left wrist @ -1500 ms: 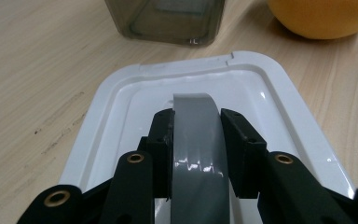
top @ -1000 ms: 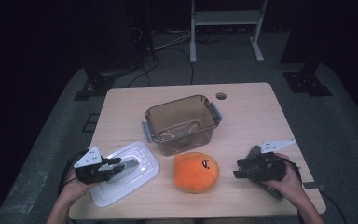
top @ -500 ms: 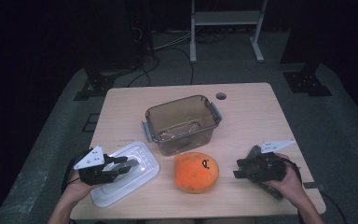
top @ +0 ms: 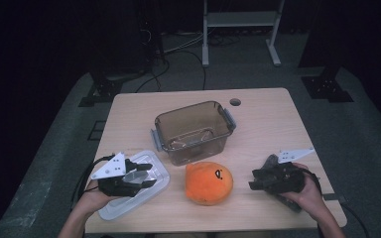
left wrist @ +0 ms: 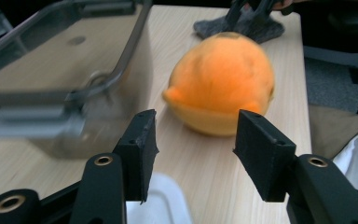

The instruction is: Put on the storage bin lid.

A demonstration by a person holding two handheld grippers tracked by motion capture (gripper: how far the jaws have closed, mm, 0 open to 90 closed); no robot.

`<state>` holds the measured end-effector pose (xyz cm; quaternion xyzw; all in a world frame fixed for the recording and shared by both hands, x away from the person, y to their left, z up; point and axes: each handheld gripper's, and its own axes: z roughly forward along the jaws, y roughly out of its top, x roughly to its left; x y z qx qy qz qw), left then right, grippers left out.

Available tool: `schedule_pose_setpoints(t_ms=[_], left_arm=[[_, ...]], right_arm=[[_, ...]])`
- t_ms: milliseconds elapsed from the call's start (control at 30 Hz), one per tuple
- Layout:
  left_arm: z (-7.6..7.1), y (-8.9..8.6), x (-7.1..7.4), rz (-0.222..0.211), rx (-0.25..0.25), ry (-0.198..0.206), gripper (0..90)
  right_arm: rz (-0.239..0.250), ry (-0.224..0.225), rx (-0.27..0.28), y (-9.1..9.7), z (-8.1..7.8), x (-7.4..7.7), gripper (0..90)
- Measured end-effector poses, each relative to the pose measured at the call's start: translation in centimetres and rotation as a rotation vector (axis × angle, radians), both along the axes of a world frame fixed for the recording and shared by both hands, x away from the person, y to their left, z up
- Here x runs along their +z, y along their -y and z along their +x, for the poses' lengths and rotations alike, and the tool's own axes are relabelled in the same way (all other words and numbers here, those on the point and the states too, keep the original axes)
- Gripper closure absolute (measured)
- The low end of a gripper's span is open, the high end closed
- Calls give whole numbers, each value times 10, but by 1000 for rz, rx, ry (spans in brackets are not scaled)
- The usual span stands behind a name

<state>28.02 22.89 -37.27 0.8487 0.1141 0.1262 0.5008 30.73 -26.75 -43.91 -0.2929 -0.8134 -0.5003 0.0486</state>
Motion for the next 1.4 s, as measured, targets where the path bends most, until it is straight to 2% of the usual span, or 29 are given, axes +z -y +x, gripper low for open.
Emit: schedule_pose_setpoints(t_ms=[100,133,233,467,567,667,767,900,967,1267,1400], left_arm=[[0,9,4,-6,-23,6,462],[1,19,7,-6,-46,8,455],[3,33,10,-5,-72,10,433],[10,68,10,4,-129,-4,390],[12,77,10,6,-146,-5,384],[18,95,8,10,-155,-16,342],[20,102,7,5,-164,-21,322],[24,118,3,26,-173,-21,291],[26,123,1,41,-176,-21,280],[36,139,-11,46,-171,-44,283],[41,145,-17,70,-172,-47,306]], right_arm=[[-2,2,2,0,0,0,385],[-3,4,3,0,0,0,385],[-1,5,3,1,0,1,383],[-1,6,4,2,-1,1,383],[0,9,5,2,-1,1,383],[5,13,5,3,-2,2,383],[6,17,5,4,-2,2,383],[10,15,4,5,-3,3,383],[9,16,3,5,-3,3,383],[7,18,7,4,-3,2,382],[5,14,6,5,-4,2,380]])
